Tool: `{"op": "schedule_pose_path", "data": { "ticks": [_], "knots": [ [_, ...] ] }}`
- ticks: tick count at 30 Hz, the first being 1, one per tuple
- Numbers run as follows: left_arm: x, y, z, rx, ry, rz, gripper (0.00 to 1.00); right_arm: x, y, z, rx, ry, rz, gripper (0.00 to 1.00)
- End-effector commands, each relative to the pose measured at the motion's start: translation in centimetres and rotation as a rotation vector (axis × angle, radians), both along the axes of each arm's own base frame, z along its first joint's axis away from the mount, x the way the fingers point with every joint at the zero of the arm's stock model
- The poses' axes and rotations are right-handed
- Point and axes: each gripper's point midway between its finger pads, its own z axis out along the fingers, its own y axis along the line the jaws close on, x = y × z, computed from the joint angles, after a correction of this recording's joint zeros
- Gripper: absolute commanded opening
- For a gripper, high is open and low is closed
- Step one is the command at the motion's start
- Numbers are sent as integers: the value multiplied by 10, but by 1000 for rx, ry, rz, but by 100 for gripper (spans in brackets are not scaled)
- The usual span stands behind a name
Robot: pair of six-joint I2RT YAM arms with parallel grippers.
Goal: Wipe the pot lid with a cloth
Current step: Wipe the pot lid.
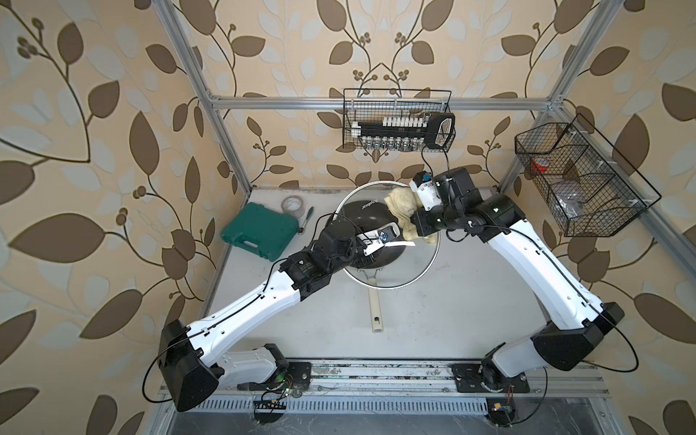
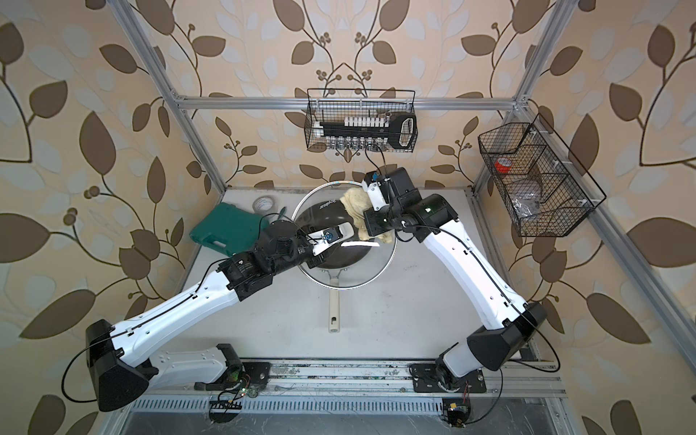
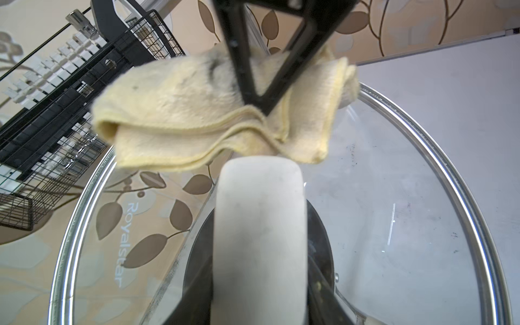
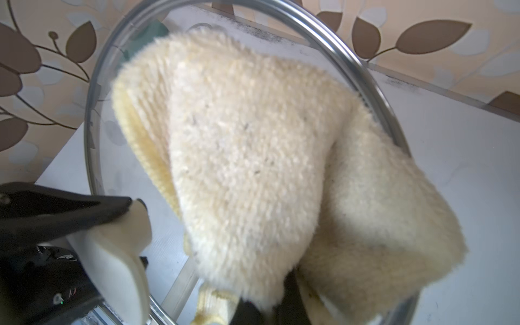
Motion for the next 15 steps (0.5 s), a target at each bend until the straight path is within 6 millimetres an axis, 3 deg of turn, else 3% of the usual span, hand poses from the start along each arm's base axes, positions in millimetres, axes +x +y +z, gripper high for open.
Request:
{"op": "schedule_pose_path", "data": {
  "ticks": [1, 4, 7, 10, 15],
  "knots": [
    [-33, 1, 138, -289, -363, -122, 0, 3, 31, 2, -1, -11, 75, 0],
    [-33, 2, 136, -285, -359, -120, 0, 4, 54, 4, 5, -15, 123, 0],
    [-26, 8, 137, -315, -324, -59, 0, 8, 57, 11, 7, -31, 111, 0],
    [-16, 17, 137, -379, -253, 31, 0, 15, 38, 20, 7, -59, 36, 0],
    [10, 45, 140, -584, -44, 297, 0, 15, -10, 16, 26, -31, -99, 0]
  ]
}}
